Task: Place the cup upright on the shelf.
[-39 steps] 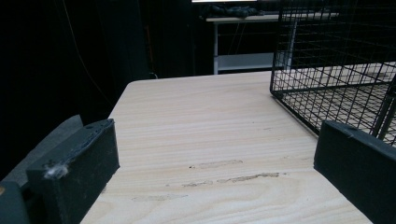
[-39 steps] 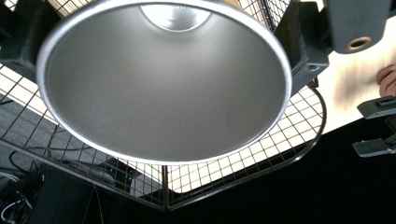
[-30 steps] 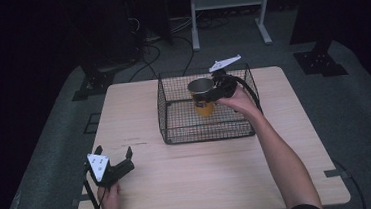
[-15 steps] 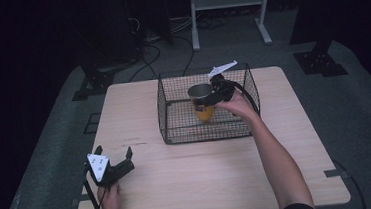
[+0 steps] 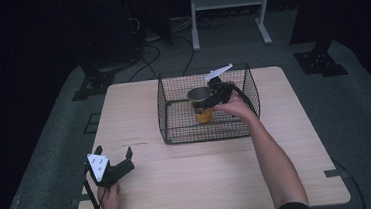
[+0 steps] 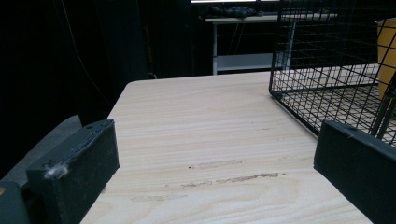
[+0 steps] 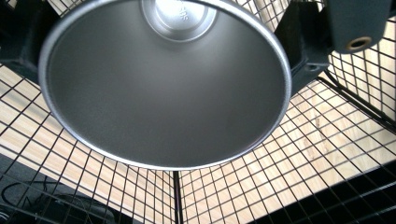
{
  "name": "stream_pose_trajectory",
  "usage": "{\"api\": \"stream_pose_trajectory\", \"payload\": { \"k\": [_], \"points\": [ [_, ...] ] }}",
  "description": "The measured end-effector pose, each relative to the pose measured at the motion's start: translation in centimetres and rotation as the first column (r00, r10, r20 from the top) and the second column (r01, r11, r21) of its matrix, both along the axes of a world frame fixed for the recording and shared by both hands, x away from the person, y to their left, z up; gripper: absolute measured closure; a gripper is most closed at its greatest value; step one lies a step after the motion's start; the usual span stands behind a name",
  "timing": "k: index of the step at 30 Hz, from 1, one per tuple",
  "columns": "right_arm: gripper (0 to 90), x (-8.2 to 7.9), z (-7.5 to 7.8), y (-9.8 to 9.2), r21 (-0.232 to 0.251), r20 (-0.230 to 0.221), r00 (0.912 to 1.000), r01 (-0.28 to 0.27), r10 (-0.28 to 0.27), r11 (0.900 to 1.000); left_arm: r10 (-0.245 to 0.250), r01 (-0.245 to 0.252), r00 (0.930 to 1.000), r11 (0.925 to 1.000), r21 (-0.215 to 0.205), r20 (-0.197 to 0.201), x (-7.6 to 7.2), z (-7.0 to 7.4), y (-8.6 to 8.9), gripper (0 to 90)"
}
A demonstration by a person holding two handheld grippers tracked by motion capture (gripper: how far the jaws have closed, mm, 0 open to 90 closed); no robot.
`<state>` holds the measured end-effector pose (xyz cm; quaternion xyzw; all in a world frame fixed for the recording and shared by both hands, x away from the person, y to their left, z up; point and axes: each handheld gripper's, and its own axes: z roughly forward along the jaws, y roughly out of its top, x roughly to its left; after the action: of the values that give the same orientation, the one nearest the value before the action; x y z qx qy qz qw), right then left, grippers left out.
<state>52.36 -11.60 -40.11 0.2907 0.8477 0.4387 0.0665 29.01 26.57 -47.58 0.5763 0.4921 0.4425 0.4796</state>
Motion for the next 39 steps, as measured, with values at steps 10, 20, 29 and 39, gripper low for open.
{"api": "stream_pose_trajectory", "payload": {
  "k": [10, 20, 29, 39],
  "points": [
    [10.4, 0.1, -0.2, 0.3, -0.033, 0.001, 1.0, 0.001, -0.001, 0.999, -0.001, 0.001, 1.0, 1.0, 0.0, 0.0, 0.0, 0.0, 0.0, 0.0],
    [8.8, 0.1, 0.0, 0.2, -0.044, 0.016, 0.9999, 0.007, -0.006, 0.999, -0.002, 0.002, 1.0, 1.0, 0.001, 0.001, 0.0, 0.0, 0.0, 0.0],
    [4.4, -0.2, 0.5, 0.2, -0.018, 0.041, 0.9991, 0.013, -0.012, 1.0, -0.002, 0.002, 1.0, 1.0, 0.002, 0.001, 0.0, 0.0, 0.0, 0.0],
    [3.7, -0.5, 1.4, -0.1, 0.004, 0.055, 0.9984, 0.013, -0.014, 1.0, -0.001, 0.001, 1.0, 1.0, 0.003, 0.001, 0.0, 0.0, -0.1, 0.0]
  ]
}}
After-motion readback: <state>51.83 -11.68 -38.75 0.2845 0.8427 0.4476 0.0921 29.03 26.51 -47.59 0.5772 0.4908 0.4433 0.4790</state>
